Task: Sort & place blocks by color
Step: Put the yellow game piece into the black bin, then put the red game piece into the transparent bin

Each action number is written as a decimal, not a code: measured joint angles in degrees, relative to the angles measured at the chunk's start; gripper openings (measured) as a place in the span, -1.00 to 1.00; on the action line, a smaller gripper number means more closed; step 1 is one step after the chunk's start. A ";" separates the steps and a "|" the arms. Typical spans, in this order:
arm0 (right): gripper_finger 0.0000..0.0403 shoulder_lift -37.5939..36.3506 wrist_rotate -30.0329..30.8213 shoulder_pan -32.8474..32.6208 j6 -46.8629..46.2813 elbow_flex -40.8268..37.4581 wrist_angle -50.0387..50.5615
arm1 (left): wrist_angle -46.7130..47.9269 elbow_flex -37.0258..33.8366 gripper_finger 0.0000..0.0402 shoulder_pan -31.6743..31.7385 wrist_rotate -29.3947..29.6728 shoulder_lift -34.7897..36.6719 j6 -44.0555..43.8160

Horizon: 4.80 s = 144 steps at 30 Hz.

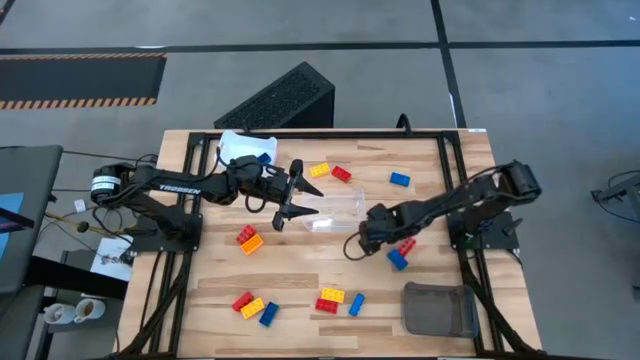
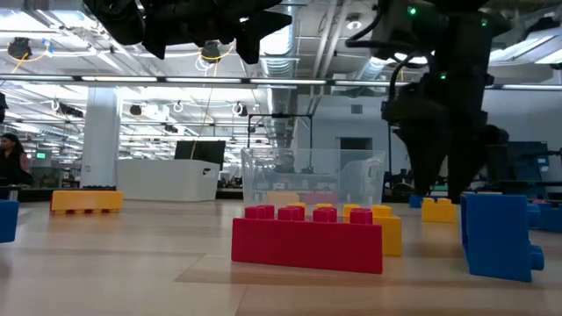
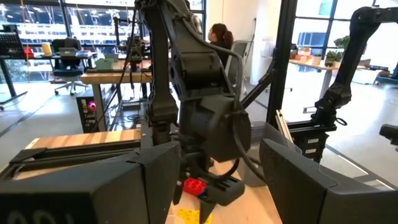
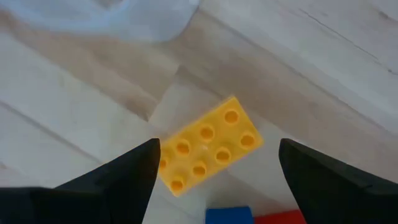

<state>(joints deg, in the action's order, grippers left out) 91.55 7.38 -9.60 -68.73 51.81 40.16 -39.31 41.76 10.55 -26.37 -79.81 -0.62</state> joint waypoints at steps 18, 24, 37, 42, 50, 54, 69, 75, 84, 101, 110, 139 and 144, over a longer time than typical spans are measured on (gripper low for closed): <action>0.34 8.95 -8.04 2.13 1.71 2.02 -2.86 | 0.24 0.00 0.05 -0.01 -0.01 0.00 -0.04; -0.23 6.02 -7.89 2.09 7.75 4.77 0.86 | 0.42 0.00 0.05 0.00 -0.02 0.00 -0.04; -0.40 -11.72 -6.13 -8.15 10.12 6.03 4.16 | 1.05 0.00 0.05 -0.02 -0.02 0.00 -0.33; -0.32 -15.05 -5.91 -19.75 3.07 6.05 5.02 | 1.01 0.00 0.05 0.00 -0.02 0.00 -0.31; -0.34 -12.81 -6.35 -35.28 -19.81 6.05 5.27 | 0.79 0.03 0.05 -0.02 0.00 0.00 -0.28; -0.18 -9.99 -5.36 -39.57 -25.22 6.05 6.91 | 0.73 0.79 0.05 -0.02 0.00 0.00 -0.48; 0.55 -7.21 -11.58 -37.55 -25.77 6.08 8.35 | -0.01 0.81 0.05 0.18 0.03 0.00 2.47; 0.53 -11.88 -4.84 -33.53 -19.45 6.10 10.71 | 12.16 0.79 0.05 3.23 2.85 8.81 7.09; 0.52 -14.84 20.72 -22.74 2.45 6.10 15.97 | 20.99 -6.57 0.05 5.49 4.54 31.51 6.97; 0.50 -14.87 23.99 9.32 51.46 6.10 -4.49 | 4.72 -16.67 0.05 12.28 14.19 22.21 12.47; 0.50 -14.78 18.55 24.98 62.18 6.10 -9.29 | -0.68 -10.33 0.05 23.79 5.23 7.81 9.13; 0.50 -17.07 14.48 16.99 51.48 5.48 5.96 | 32.58 9.35 0.05 7.22 18.32 -8.93 8.23; 0.50 -22.89 21.77 9.08 45.18 0.85 5.09 | 42.57 9.35 0.05 4.33 22.78 -6.75 5.68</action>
<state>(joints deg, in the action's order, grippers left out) 68.66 29.15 -0.52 -23.56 52.66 45.25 3.25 51.11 14.87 -3.59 -86.56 5.05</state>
